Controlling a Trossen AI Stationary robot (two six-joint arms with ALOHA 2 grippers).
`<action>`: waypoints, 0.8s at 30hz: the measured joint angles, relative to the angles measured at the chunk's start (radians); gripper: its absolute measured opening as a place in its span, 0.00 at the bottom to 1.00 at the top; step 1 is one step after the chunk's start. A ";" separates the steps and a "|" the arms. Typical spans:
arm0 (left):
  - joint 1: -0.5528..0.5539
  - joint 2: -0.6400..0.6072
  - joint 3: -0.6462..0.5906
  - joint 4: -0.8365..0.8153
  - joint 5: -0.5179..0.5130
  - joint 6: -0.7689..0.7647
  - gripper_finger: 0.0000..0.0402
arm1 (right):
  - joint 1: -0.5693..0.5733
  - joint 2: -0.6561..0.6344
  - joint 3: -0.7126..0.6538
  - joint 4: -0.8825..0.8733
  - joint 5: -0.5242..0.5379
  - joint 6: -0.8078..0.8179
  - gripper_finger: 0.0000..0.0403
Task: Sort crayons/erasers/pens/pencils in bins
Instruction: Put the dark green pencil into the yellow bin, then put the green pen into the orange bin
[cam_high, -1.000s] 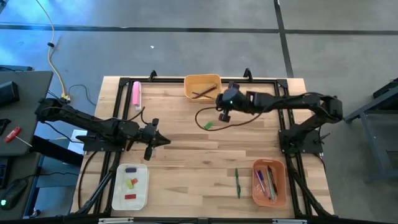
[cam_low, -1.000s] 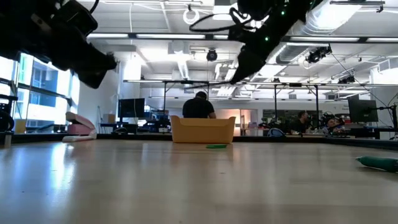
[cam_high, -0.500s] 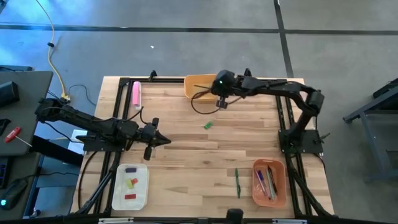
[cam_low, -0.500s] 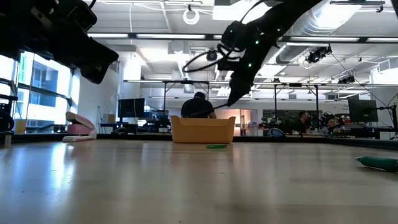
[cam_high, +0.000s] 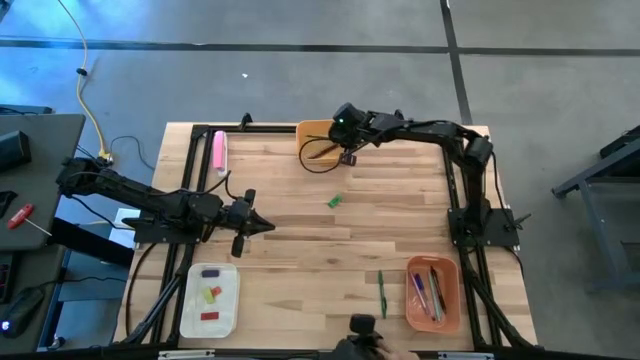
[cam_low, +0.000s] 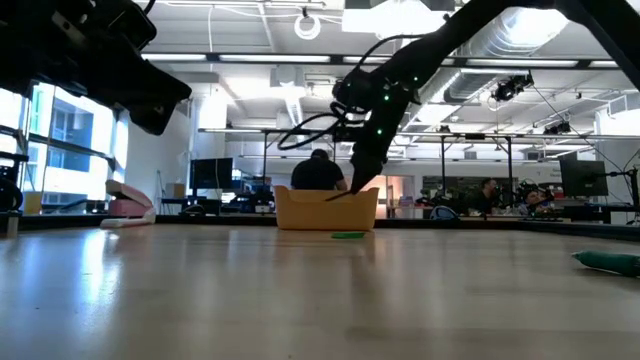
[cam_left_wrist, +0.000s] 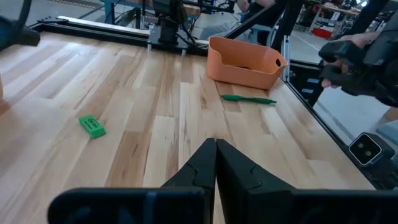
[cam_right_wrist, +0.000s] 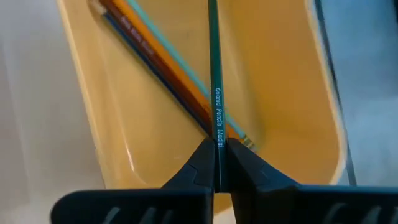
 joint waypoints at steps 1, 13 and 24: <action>0.000 0.000 0.000 0.000 0.000 0.000 0.00 | 0.000 0.009 0.004 -0.006 0.000 0.000 0.02; 0.000 0.000 0.000 0.000 -0.004 -0.007 0.00 | -0.004 0.027 0.011 -0.063 0.082 0.031 0.27; 0.001 0.000 0.000 -0.002 -0.043 -0.001 0.00 | 0.004 -0.069 0.136 -0.264 0.184 0.031 0.26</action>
